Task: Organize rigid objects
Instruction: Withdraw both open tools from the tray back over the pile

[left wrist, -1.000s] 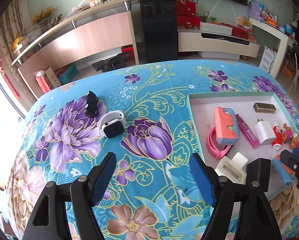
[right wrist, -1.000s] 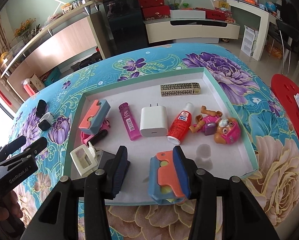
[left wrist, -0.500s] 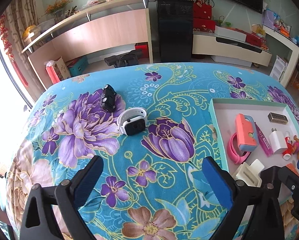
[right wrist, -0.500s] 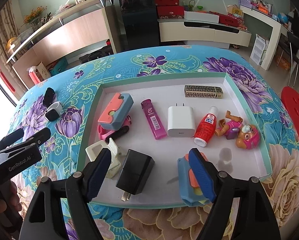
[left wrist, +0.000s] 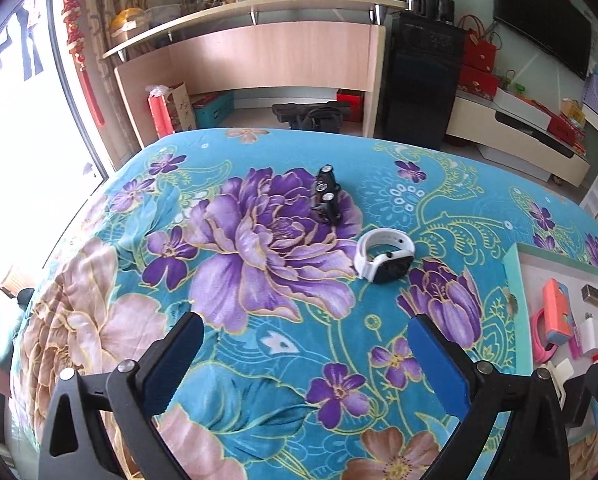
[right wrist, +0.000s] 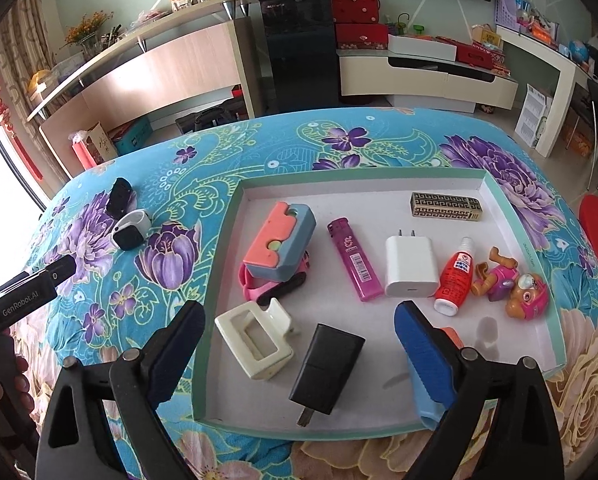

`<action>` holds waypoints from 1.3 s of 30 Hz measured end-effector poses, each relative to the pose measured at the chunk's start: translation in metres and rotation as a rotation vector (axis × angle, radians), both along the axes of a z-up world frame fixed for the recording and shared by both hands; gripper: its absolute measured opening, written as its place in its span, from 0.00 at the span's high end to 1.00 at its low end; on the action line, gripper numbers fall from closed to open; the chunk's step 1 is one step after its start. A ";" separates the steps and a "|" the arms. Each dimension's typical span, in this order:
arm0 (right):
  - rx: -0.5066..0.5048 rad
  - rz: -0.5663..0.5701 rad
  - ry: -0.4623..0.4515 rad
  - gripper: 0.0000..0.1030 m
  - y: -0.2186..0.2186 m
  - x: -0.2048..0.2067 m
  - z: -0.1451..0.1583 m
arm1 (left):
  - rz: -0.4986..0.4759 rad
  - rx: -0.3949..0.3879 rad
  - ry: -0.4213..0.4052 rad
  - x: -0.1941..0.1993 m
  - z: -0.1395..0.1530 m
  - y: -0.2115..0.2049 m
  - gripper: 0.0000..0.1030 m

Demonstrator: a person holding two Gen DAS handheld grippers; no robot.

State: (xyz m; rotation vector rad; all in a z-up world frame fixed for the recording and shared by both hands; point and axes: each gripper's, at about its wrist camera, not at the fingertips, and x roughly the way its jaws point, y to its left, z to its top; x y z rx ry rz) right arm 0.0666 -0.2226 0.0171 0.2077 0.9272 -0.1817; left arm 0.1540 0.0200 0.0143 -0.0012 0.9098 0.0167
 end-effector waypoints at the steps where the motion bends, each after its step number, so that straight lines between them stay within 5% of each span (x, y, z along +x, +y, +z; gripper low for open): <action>1: -0.001 0.005 -0.002 0.07 0.003 0.002 0.001 | 0.017 -0.003 0.003 0.001 -0.001 0.006 0.00; 19: -0.043 0.190 -0.049 0.07 0.087 0.071 0.019 | 0.141 -0.060 0.035 0.014 -0.019 0.068 0.00; 39: -0.029 0.311 0.081 0.07 0.151 0.162 -0.061 | 0.097 -0.122 0.141 0.071 -0.062 0.086 0.01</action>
